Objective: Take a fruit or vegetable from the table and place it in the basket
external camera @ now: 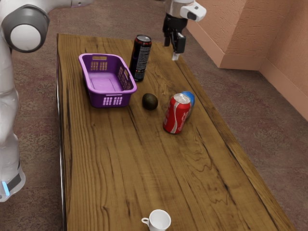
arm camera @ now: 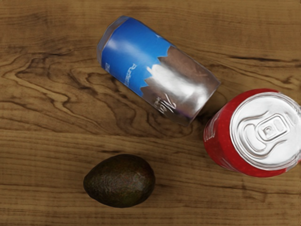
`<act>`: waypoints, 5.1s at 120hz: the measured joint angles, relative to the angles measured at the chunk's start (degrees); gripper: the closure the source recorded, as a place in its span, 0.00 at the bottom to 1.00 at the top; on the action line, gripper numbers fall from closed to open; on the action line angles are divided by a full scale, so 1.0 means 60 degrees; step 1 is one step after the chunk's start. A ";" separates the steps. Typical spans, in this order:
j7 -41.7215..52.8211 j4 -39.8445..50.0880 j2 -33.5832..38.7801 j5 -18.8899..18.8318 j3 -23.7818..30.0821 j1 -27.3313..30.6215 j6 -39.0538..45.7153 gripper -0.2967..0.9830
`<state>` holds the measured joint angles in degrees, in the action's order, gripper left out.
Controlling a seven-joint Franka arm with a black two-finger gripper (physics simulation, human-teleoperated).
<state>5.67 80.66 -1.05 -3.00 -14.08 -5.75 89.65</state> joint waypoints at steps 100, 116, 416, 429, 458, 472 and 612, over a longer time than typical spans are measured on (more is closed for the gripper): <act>0.0126 0.0083 -0.0133 -0.0007 -0.0048 -0.0850 -0.0595 0.23; 0.0141 0.0581 -0.0013 -0.0036 -0.0118 -0.0633 -0.0661 0.23; 0.2039 0.3661 -0.0841 0.0793 -0.1491 -0.0213 0.2738 0.23; 0.2071 0.3656 -0.1010 0.0801 -0.1485 -0.0183 0.2750 0.24; 0.2160 0.3655 -0.1401 0.0904 -0.1462 0.0000 0.2982 0.23; 0.2198 0.3653 -0.1575 0.0988 -0.1434 0.0202 0.3044 0.24; 0.2377 0.3707 0.0305 0.0557 -0.1384 -0.0291 0.3552 0.52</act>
<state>19.93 102.91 0.79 0.35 -22.38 -7.49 110.96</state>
